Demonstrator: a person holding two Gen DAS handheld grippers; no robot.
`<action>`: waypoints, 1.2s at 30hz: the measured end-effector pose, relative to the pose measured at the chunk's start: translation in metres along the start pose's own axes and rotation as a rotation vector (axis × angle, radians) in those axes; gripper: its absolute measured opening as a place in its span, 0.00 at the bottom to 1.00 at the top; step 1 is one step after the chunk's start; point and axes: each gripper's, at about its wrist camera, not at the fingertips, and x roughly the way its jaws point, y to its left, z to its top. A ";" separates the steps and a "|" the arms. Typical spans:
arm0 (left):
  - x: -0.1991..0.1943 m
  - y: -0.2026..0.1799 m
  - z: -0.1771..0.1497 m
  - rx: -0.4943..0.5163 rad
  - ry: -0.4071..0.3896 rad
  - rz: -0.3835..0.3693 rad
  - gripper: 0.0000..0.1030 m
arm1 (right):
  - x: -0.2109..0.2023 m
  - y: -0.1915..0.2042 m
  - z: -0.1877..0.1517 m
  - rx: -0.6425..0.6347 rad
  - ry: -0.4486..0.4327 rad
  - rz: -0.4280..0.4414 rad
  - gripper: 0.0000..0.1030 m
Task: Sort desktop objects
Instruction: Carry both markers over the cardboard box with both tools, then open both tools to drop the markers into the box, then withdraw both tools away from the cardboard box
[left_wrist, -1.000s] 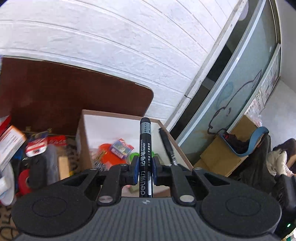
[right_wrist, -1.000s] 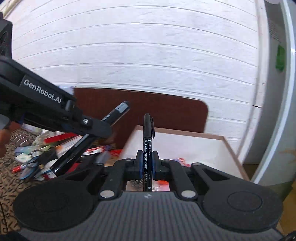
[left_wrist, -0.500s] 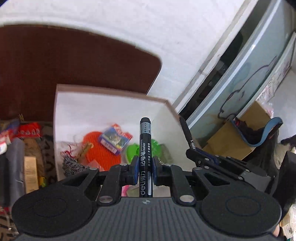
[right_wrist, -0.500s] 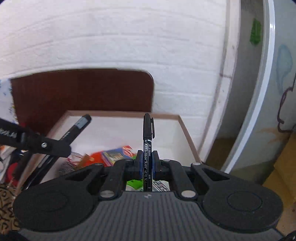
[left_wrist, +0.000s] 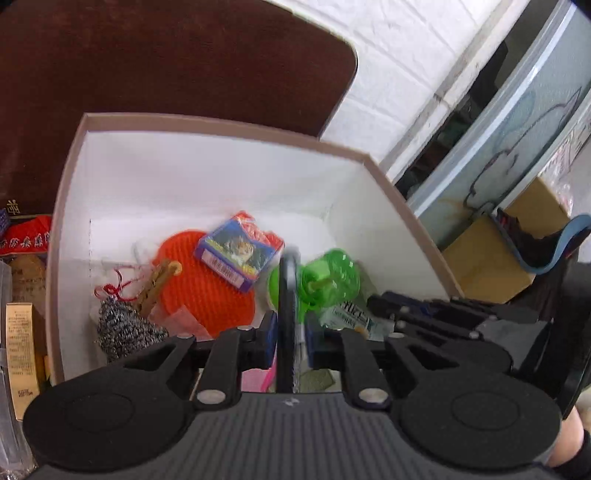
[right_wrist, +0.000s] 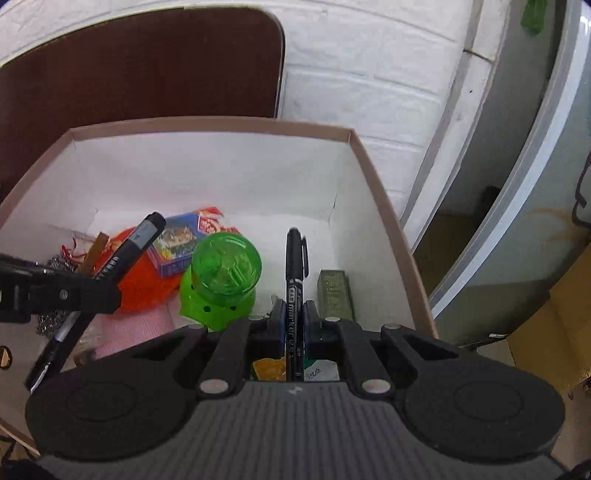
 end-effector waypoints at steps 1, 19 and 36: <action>-0.002 0.000 0.001 -0.005 -0.010 -0.008 0.60 | -0.003 0.000 0.000 -0.003 -0.014 0.005 0.12; -0.057 -0.024 -0.018 0.102 -0.141 0.043 0.82 | -0.080 0.024 -0.006 -0.005 -0.150 0.076 0.92; -0.121 -0.045 -0.073 0.263 -0.269 0.119 0.82 | -0.143 0.050 -0.038 0.008 -0.190 0.092 0.92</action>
